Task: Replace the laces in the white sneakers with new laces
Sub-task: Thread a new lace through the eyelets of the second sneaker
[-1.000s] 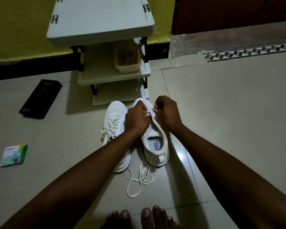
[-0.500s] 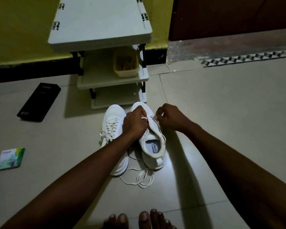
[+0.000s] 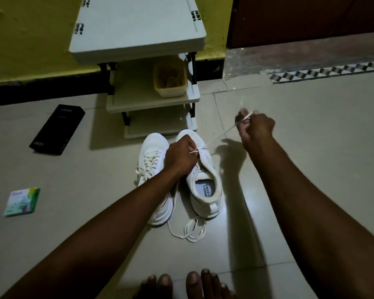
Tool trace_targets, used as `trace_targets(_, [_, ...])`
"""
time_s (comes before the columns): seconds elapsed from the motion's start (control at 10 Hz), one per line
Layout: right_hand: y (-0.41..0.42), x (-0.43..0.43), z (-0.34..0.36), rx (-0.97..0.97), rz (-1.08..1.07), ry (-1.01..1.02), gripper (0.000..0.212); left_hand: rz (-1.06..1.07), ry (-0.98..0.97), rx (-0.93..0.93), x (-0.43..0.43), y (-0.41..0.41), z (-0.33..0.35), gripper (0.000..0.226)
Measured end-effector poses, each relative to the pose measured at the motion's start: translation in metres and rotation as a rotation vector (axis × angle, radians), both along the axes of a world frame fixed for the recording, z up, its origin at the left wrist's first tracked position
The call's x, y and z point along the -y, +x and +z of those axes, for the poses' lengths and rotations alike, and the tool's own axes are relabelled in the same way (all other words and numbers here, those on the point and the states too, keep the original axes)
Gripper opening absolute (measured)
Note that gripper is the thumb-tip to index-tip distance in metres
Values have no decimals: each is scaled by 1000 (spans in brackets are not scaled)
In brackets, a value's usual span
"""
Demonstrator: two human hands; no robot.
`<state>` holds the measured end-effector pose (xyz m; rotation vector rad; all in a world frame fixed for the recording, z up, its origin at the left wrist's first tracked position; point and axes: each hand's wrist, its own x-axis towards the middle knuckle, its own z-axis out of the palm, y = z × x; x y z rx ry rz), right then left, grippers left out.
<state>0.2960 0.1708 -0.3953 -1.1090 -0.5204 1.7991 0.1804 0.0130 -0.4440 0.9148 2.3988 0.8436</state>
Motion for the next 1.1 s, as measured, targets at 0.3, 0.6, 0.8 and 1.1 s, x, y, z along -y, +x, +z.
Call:
trace_targets(0.3, [8, 8, -30, 1366, 1097, 1524, 20, -20, 14, 1, 1, -1, -2, 16])
trace_targets(0.6, [-2, 17, 1, 216, 310, 71, 17, -31, -15, 12, 1, -1, 2, 14])
trace_targets(0.8, [18, 23, -10, 1052, 1287, 1102, 26, -39, -11, -24, 0, 0, 3, 11])
trace_targets(1.1, [32, -16, -18, 1500, 277, 1089, 26, -8, -19, 1, 2, 2, 6, 12])
